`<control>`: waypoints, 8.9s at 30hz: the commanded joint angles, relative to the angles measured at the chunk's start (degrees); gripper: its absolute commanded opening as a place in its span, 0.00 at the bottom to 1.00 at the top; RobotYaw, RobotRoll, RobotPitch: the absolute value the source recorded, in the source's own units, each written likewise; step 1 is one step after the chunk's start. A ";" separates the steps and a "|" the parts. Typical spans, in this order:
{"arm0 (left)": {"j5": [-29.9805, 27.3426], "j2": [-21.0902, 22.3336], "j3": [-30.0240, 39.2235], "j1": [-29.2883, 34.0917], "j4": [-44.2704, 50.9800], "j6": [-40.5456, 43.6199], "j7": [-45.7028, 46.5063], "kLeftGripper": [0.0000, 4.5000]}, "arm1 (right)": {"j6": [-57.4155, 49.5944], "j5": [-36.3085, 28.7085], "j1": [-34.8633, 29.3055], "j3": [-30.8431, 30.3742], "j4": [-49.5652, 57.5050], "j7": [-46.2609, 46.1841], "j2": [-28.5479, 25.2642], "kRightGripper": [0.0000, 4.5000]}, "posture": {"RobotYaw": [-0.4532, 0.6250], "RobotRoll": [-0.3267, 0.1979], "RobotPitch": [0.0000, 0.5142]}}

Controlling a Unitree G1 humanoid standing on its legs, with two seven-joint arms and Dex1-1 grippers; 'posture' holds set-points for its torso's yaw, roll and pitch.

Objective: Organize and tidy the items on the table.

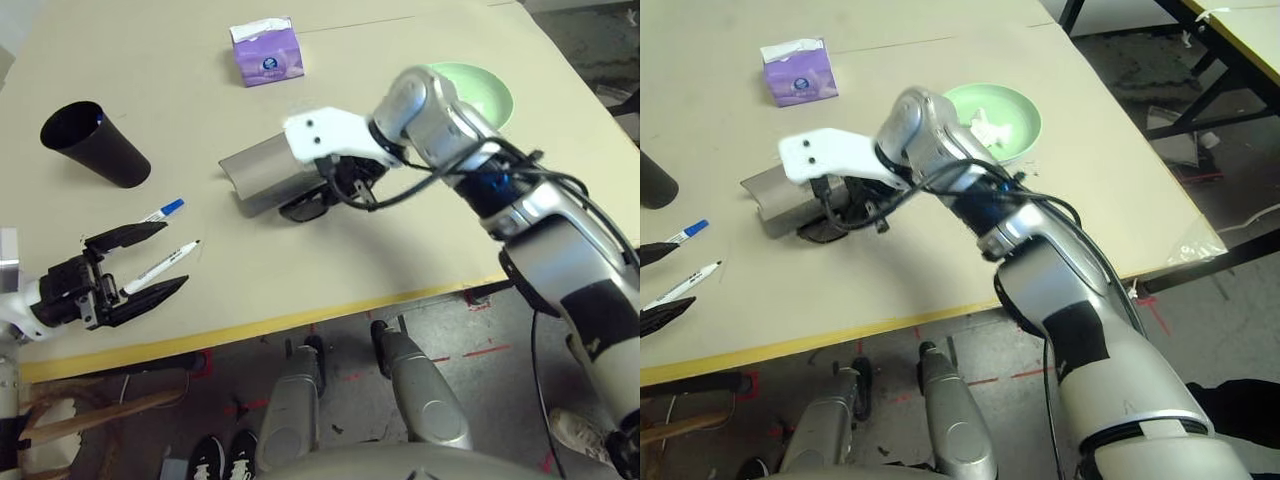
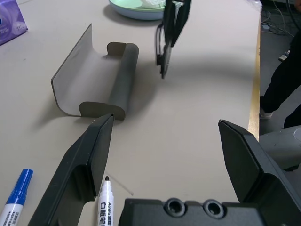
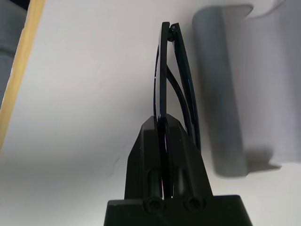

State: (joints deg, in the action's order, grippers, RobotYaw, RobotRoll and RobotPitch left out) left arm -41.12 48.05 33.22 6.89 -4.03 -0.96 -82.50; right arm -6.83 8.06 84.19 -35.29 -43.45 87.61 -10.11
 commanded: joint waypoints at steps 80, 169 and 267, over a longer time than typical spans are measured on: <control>-0.21 -4.85 1.67 4.14 7.41 1.46 8.00 1.00 | 32.53 14.20 -0.31 9.04 -25.81 -16.48 -0.23 0.99 | 0.34 0.62 0.60; 20.64 -14.21 -17.34 -38.80 -32.75 -7.78 30.90 0.01 | -18.42 -35.27 -49.23 39.82 49.77 -27.80 -23.58 1.00 | 0.13 0.62 0.54; 12.69 2.65 -20.96 -27.33 -15.43 17.47 2.00 0.05 | -18.26 -41.08 -52.17 34.70 50.06 -13.76 -29.03 1.00 | 0.14 0.62 0.52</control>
State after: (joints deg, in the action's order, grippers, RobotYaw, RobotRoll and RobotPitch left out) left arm -27.46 49.93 11.51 -21.73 -20.90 13.85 -80.90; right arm -25.92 -33.25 32.07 0.27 6.20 73.20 -39.26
